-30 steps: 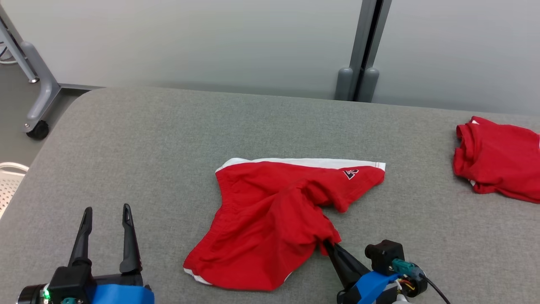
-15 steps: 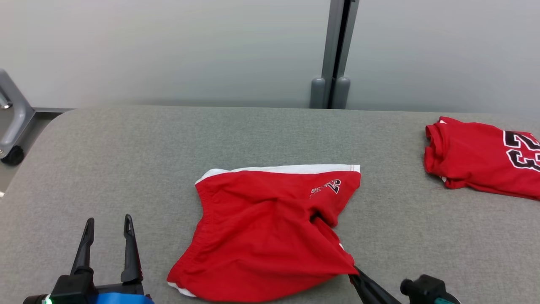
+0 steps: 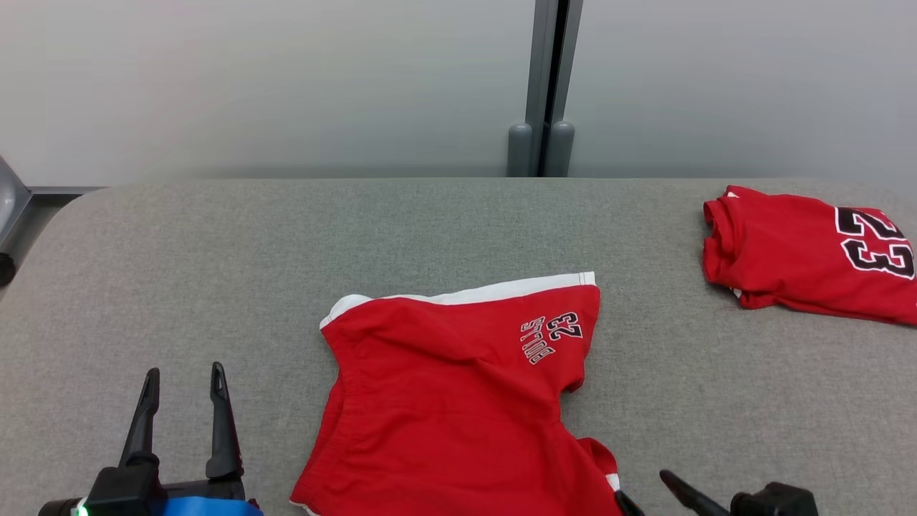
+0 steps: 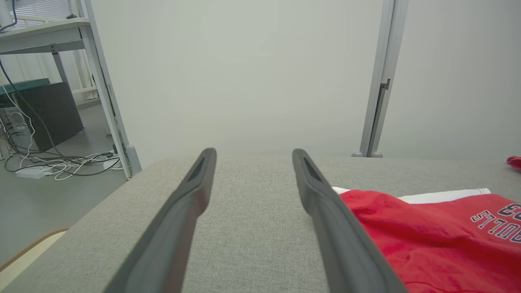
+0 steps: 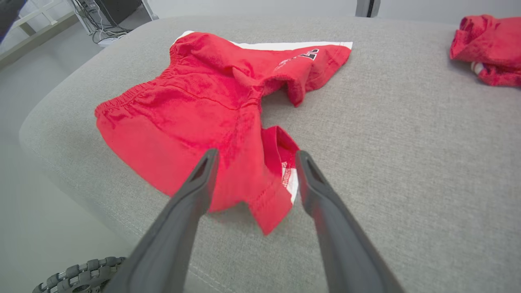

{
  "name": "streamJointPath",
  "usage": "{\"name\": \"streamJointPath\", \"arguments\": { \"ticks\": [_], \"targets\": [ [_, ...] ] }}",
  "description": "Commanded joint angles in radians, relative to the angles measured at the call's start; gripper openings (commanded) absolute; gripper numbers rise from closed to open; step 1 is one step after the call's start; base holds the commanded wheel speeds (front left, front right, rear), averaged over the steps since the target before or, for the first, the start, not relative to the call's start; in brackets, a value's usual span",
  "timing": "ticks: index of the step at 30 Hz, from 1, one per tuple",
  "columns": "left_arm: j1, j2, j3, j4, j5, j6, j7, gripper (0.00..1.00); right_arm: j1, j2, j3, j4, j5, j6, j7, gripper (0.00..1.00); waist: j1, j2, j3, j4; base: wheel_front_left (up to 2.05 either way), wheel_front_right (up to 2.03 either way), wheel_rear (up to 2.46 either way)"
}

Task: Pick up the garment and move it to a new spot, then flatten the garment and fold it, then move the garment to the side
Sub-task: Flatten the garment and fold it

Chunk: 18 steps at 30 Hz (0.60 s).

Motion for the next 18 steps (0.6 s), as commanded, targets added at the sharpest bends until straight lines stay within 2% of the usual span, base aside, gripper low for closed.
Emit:
{"name": "streamJointPath", "arguments": {
  "ticks": [1, 5, 10, 18],
  "targets": [
    [-0.009, -0.002, -0.002, -0.004, 0.000, 0.000, -0.005, 1.00, -0.030, -0.006, -0.008, -0.014, 0.007, 0.001, -0.002, 1.00, 0.0001, 0.0000, 0.004, 0.003, 0.00, 0.00, 0.00],
    [-0.021, -0.002, -0.003, -0.004, 0.000, 0.001, -0.004, 1.00, -0.112, -0.032, -0.028, -0.027, -0.010, 0.001, -0.017, 1.00, 0.0001, 0.0000, 0.016, 0.011, 0.00, 0.00, 0.00],
    [-0.038, -0.003, -0.012, -0.001, 0.002, -0.002, -0.005, 1.00, -0.238, -0.058, -0.031, 0.039, -0.050, 0.001, -0.035, 1.00, 0.0001, 0.0000, 0.033, 0.030, 0.00, 0.00, 0.00],
    [-0.061, -0.004, -0.022, 0.004, -0.004, 0.002, -0.004, 1.00, -0.249, -0.063, 0.020, 0.192, -0.026, 0.001, -0.043, 1.00, 0.0001, 0.0000, 0.058, 0.060, 0.00, 0.00, 0.00]
  ]
}}
